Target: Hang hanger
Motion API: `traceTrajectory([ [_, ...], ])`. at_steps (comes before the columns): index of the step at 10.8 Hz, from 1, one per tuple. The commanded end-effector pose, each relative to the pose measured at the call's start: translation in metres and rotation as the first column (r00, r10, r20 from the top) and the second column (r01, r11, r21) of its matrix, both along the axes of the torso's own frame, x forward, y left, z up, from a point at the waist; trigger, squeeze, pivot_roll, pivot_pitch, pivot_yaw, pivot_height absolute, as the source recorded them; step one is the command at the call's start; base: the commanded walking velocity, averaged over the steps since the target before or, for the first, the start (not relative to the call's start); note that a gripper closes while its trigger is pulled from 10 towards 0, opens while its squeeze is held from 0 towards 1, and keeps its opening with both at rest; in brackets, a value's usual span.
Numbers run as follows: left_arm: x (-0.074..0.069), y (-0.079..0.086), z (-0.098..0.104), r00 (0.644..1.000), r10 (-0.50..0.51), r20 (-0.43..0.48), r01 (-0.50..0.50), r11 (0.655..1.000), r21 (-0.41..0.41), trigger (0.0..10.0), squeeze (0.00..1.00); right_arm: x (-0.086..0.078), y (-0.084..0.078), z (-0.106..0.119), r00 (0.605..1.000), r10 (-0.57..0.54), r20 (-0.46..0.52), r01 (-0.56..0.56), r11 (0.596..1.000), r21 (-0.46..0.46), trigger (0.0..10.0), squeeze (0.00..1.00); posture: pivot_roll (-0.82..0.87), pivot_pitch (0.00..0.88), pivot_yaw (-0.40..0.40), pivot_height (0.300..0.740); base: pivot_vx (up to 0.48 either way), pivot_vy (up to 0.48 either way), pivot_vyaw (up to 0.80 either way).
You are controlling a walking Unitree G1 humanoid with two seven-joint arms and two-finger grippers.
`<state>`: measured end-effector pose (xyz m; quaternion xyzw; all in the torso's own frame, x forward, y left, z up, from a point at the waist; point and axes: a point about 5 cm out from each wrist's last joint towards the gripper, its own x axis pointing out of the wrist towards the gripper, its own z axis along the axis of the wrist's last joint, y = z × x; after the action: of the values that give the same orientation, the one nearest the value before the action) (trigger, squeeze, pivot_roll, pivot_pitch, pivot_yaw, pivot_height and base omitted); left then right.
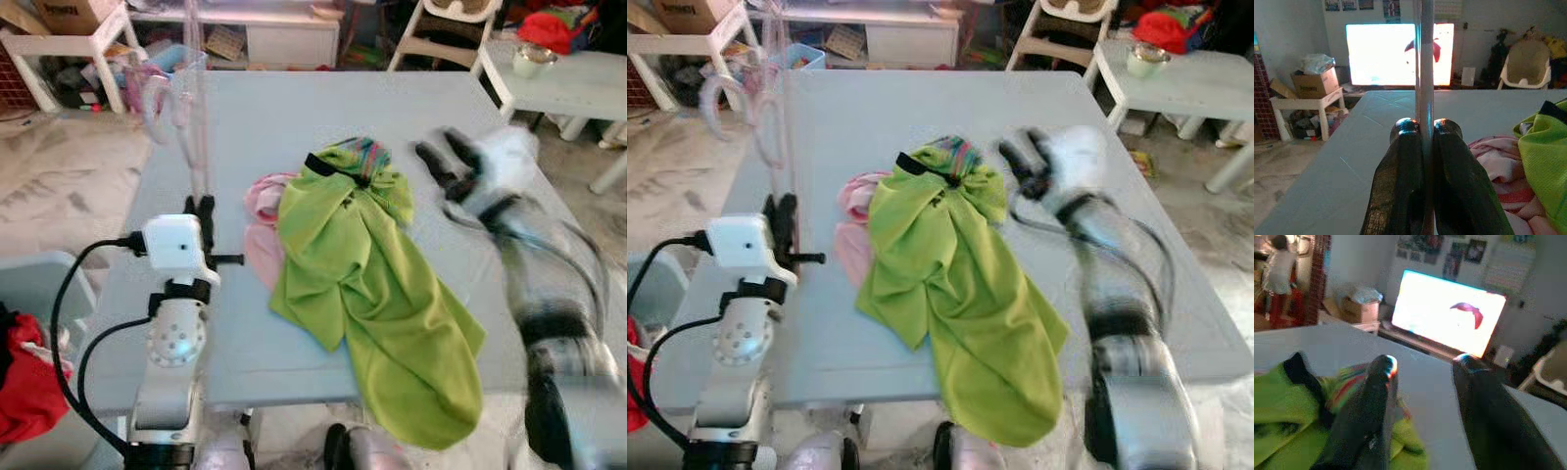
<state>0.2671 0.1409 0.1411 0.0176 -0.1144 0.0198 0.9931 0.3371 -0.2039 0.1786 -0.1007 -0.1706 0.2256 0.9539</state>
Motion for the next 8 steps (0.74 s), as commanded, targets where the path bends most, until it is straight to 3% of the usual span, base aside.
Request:
traceTrajectory([
  [1,-0.002,0.000,-0.021,0.994,0.008,-0.110,-0.006,1.000,0.015,10.0,0.00,-0.011,0.009,-0.006,1.000,-0.010,0.014,0.009,0.999,0.050,10.0,1.00,0.03,0.157,-0.034,0.740,0.000,0.000,0.00],
  [2,-0.003,0.001,-0.021,0.994,0.010,-0.111,-0.008,1.000,0.015,10.0,0.00,-0.024,0.016,-0.021,0.997,-0.069,-0.021,0.071,0.987,0.142,10.0,1.00,0.04,0.158,-0.035,0.740,0.000,0.000,0.00],
  [4,-0.003,0.000,-0.020,0.994,0.012,-0.109,-0.010,1.000,0.019,10.0,0.00,-0.041,0.026,-0.047,0.973,-0.200,-0.118,0.222,0.949,0.226,10.0,1.00,0.04,0.159,-0.033,0.740,-0.150,0.000,0.00],
  [5,-0.002,-0.001,-0.018,0.995,0.002,-0.102,0.000,1.000,0.024,10.0,0.00,-0.044,0.035,-0.050,0.975,-0.165,-0.148,0.198,0.947,0.253,10.0,0.05,0.03,0.156,-0.026,0.740,-0.322,0.000,0.00],
  [6,0.002,-0.001,-0.014,0.996,-0.003,-0.088,0.005,1.000,0.027,10.0,0.00,-0.041,0.033,-0.050,0.964,-0.198,-0.178,0.242,0.931,0.274,10.0,0.00,0.03,0.151,-0.027,0.740,-0.330,0.000,0.00],
  [8,0.007,-0.001,-0.009,0.998,0.000,-0.067,0.003,0.999,0.035,10.0,0.00,-0.037,0.031,-0.044,0.954,-0.235,-0.184,0.277,0.928,0.250,10.0,0.00,0.02,0.148,-0.029,0.740,-0.326,0.000,0.00],
])
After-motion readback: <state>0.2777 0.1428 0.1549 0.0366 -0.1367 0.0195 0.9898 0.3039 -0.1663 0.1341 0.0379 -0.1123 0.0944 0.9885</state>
